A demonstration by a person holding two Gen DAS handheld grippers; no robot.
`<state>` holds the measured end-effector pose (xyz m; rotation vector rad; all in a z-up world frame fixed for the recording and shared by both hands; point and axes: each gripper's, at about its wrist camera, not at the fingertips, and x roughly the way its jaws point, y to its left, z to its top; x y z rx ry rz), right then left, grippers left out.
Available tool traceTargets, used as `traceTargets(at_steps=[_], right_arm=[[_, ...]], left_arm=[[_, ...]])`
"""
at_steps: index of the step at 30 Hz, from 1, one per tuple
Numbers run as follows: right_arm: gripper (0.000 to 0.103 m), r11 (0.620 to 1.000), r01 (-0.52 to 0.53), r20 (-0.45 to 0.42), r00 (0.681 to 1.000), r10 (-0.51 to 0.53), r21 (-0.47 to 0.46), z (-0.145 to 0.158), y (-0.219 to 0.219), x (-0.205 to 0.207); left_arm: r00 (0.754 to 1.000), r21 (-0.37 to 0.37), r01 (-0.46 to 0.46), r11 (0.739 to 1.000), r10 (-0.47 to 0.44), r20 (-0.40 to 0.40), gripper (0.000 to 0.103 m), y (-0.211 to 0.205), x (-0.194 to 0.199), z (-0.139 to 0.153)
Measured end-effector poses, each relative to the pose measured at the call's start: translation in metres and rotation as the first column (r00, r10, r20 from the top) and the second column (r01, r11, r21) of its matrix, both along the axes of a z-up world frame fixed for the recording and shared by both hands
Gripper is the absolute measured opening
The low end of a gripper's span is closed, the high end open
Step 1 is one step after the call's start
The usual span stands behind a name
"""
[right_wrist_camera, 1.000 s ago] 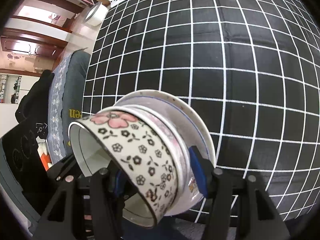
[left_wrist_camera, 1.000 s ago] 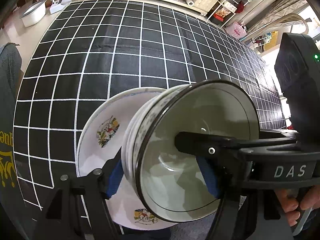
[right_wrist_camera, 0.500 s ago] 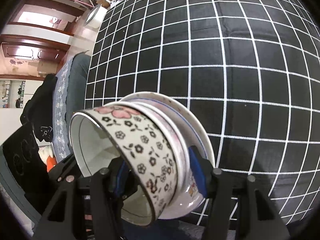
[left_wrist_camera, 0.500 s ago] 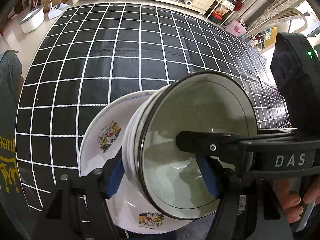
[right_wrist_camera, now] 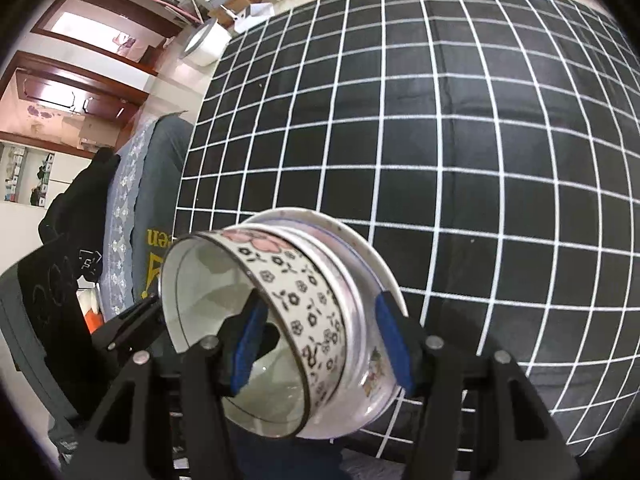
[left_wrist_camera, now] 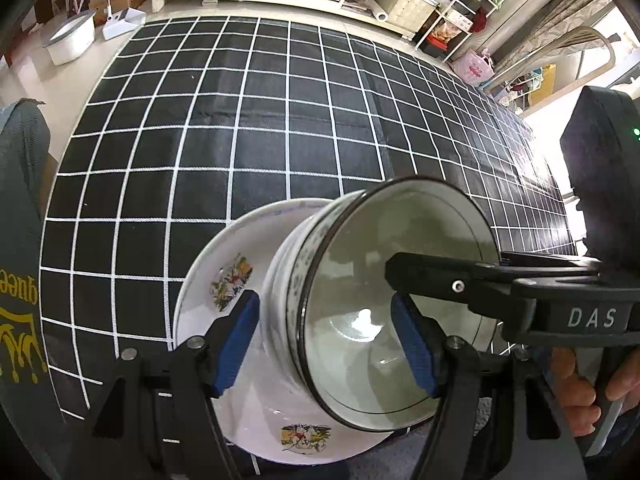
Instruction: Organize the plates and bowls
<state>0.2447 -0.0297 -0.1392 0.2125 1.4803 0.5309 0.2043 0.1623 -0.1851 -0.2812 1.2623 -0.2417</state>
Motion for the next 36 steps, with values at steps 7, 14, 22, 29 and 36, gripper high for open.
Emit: traceTargets(at_steps=[7, 14, 22, 29, 36], right_arm=[[0.06, 1.0, -0.005, 0.049, 0.999, 0.006, -0.007, 0.01, -0.005, -0.007], [0.06, 0.999, -0.032, 0.142, 0.99, 0.028, 0.024, 0.033, -0.01, -0.021], [0.06, 0.999, -0.034, 0.316, 0.948, 0.026, 0.018, 0.084, -0.033, -0.053], [0.06, 1.0, 0.03, 0.501, 0.865, -0.027, 0.003, 0.13, -0.071, -0.097], [0.068, 0.991, 0.135, 0.656, 0.75, -0.088, -0.021, 0.159, -0.108, -0.142]], left_arm=[[0.998, 0.045, -0.061, 0.997, 0.06, 0.019, 0.066, 0.011, -0.008, 0.013], [0.991, 0.073, -0.099, 0.992, 0.092, 0.102, 0.066, 0.014, -0.027, 0.05], [0.96, 0.094, -0.122, 0.988, 0.094, 0.265, 0.066, -0.011, -0.061, 0.103], [0.882, 0.143, -0.167, 0.976, 0.083, 0.463, 0.066, -0.048, -0.11, 0.154], [0.775, 0.092, -0.236, 0.967, 0.13, 0.618, 0.066, -0.071, -0.155, 0.187]])
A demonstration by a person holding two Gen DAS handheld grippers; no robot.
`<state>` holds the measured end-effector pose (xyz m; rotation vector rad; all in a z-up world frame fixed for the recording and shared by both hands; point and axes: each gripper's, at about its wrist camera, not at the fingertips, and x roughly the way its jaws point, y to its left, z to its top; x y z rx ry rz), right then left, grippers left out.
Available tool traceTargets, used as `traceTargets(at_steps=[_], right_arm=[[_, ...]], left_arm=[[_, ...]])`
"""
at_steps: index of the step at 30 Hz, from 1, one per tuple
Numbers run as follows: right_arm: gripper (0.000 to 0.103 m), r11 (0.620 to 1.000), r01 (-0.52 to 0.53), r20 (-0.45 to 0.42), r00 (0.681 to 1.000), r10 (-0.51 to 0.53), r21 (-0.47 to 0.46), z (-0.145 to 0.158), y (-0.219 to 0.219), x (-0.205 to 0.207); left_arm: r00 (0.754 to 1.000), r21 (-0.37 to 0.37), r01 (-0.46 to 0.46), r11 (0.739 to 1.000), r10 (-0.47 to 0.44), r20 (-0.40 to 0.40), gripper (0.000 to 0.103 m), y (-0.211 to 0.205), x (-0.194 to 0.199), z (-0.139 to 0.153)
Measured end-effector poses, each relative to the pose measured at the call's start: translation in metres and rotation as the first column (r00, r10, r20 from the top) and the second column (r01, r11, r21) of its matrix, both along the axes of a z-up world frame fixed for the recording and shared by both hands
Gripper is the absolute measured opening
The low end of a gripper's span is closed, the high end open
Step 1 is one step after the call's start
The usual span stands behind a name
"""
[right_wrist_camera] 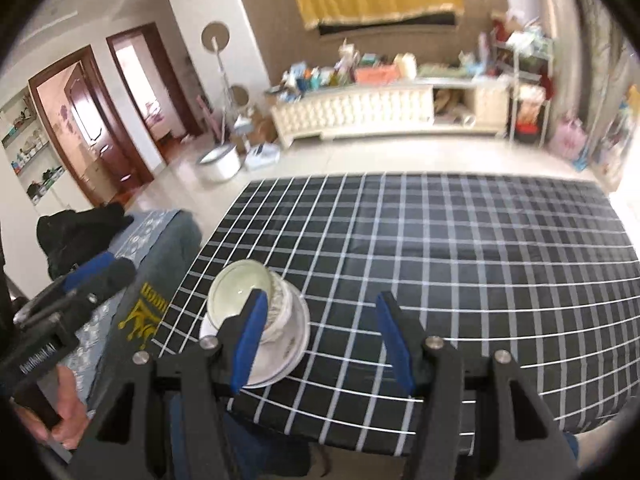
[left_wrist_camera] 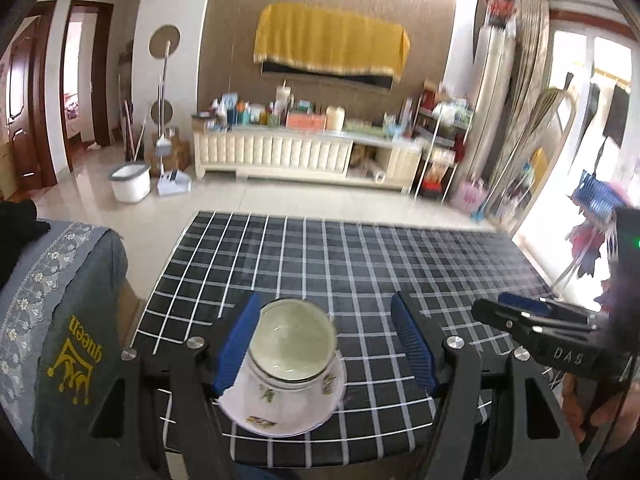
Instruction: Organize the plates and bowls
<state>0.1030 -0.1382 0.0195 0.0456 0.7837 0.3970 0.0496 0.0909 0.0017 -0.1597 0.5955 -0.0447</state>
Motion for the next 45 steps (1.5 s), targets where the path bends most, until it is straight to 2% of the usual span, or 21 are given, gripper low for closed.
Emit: traceTargets(at_steps=[4, 6, 8, 12, 14, 15, 16, 25, 45], right_arm=[[0.082, 0.999, 0.036, 0.094, 0.995, -0.036, 0.003, 0.014, -0.015, -0.028], [0.087, 0.998, 0.058, 0.141, 0.989, -0.056, -0.015, 0.018, -0.021, -0.041], [0.09, 0.996, 0.08, 0.19, 0.979, -0.073, -0.028, 0.021, -0.027, -0.053], [0.095, 0.992, 0.113, 0.276, 0.956, -0.096, -0.046, 0.024, -0.039, -0.077], [0.098, 0.992, 0.117, 0.308, 0.946, -0.099, -0.039, 0.026, -0.047, -0.091], [0.102, 0.993, 0.116, 0.32, 0.942, -0.099, -0.035, 0.026, -0.05, -0.097], [0.103, 0.993, 0.115, 0.325, 0.941, -0.097, -0.037, 0.026, -0.05, -0.1], [0.103, 0.989, 0.129, 0.355, 0.93, -0.095, -0.075, 0.02, -0.058, -0.13], [0.103, 0.991, 0.105, 0.342, 0.937, -0.072, -0.081, 0.018, -0.067, -0.138]], left_arm=[[0.999, 0.042, -0.006, 0.999, 0.004, 0.052, 0.069, -0.017, -0.018, 0.008], [0.998, 0.101, -0.034, 0.994, 0.028, 0.062, 0.076, -0.028, -0.029, 0.011], [0.995, 0.125, -0.055, 0.991, 0.044, 0.09, 0.079, -0.033, -0.039, 0.014], [0.991, 0.142, -0.047, 0.989, 0.028, 0.133, 0.087, -0.045, -0.061, 0.018], [0.988, 0.163, -0.041, 0.986, 0.016, 0.155, 0.093, -0.052, -0.071, 0.019], [0.987, 0.175, -0.042, 0.984, 0.013, 0.16, 0.1, -0.054, -0.073, 0.019], [0.986, 0.185, -0.042, 0.982, 0.011, 0.166, 0.103, -0.058, -0.077, 0.02], [0.985, 0.205, -0.019, 0.978, -0.017, 0.17, 0.103, -0.08, -0.101, 0.012], [0.986, 0.211, 0.026, 0.977, -0.06, 0.155, 0.103, -0.09, -0.112, 0.007]])
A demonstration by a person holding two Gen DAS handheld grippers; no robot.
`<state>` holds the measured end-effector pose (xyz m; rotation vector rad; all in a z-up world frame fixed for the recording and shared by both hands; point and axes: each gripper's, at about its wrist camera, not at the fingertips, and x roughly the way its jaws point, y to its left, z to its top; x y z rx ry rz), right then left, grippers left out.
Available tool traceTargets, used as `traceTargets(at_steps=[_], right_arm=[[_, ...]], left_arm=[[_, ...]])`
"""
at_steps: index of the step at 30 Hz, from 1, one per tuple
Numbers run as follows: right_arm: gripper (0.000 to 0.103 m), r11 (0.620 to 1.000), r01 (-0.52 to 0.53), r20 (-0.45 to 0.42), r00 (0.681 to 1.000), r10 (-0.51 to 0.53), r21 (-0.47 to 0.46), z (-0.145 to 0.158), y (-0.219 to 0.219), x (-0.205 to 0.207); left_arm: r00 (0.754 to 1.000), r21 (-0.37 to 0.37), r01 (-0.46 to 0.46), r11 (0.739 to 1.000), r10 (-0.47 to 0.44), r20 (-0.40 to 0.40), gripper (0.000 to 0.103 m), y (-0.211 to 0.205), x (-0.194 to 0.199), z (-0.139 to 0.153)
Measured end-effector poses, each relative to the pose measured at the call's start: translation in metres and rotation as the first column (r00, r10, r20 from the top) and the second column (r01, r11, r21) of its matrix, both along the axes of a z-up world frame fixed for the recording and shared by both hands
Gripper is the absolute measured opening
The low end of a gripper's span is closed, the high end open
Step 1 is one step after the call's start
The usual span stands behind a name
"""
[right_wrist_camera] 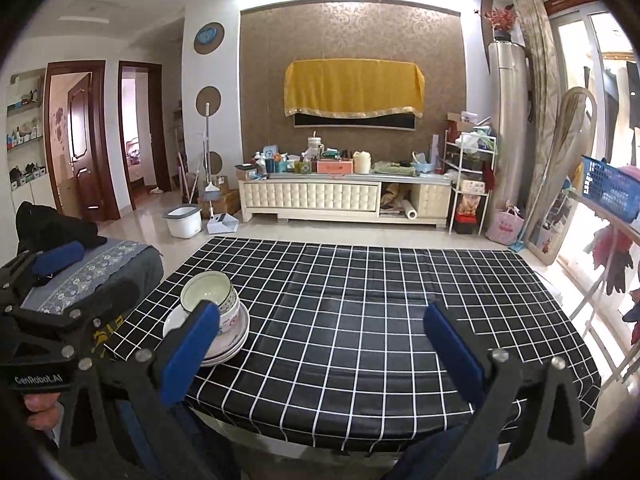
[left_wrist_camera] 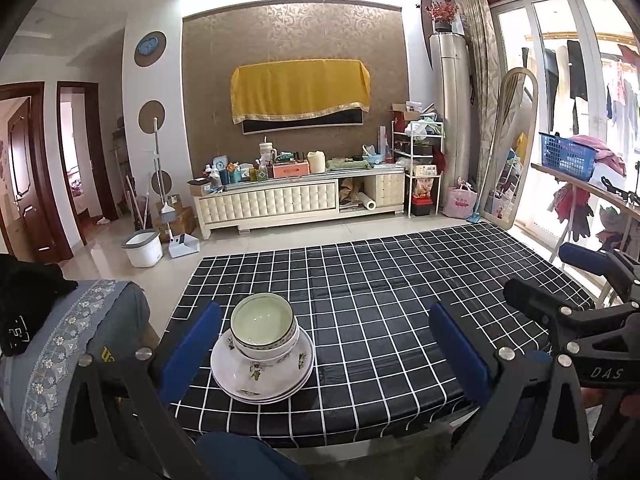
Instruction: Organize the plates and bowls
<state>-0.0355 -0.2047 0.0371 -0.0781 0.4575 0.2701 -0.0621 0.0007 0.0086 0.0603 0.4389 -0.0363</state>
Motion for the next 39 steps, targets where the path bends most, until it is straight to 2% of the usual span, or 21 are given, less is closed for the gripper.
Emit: traceTargets(at_steps=[39], right_arm=[[0.103, 1.0, -0.004, -0.043, 0.999, 0.004, 0.002, -0.0011, -0.0004, -0.0003]], left_arm=[[0.999, -0.02, 0.018, 1.0, -0.019, -0.045, 0.103, -0.0003, 0.0034, -0.0037]])
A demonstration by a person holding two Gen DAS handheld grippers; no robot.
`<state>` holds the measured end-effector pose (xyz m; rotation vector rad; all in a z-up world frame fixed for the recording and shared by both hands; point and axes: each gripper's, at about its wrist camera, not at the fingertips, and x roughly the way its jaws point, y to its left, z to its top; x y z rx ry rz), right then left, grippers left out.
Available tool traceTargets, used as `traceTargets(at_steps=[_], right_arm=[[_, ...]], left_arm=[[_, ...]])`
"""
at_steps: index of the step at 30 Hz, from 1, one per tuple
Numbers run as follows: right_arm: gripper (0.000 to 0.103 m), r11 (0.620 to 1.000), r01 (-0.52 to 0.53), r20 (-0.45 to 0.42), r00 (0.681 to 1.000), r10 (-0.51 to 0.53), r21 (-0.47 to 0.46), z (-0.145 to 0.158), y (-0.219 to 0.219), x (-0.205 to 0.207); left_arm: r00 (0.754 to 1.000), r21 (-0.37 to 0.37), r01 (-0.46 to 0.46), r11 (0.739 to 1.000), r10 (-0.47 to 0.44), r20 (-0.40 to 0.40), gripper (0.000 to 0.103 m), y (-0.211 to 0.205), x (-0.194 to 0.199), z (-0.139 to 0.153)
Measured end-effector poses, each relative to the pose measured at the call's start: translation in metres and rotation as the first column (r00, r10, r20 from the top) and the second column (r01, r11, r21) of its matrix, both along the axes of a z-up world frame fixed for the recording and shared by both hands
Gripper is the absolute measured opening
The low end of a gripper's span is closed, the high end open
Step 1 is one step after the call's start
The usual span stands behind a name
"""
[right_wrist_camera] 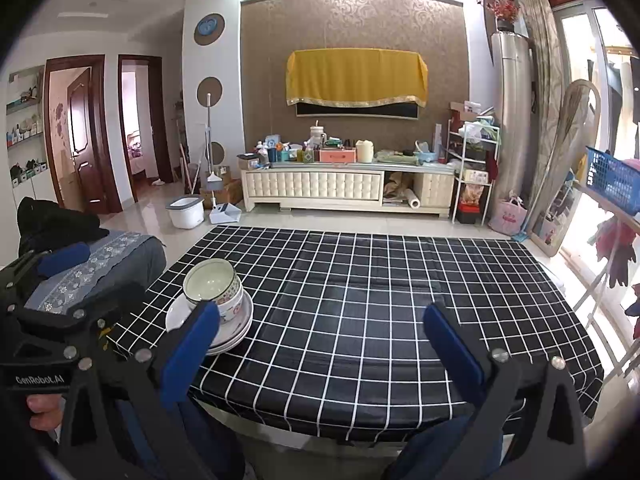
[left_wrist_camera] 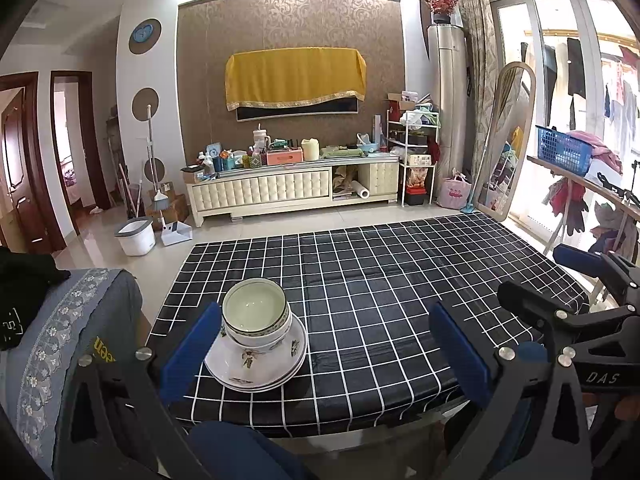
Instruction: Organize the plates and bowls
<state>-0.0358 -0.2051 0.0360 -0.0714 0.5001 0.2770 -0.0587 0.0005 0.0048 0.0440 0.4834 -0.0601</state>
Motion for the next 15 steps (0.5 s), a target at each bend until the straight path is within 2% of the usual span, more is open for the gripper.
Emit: traceTargets(at_steps=[15], right_arm=[[0.103, 1.0, 0.003, -0.005, 1.0, -0.003, 0.001, 0.0003, -0.0034, -0.0005]], left_arm=[[1.0, -0.003, 0.009, 1.0, -0.009, 0.002, 0.103, 0.0013, -0.0028, -0.0015]])
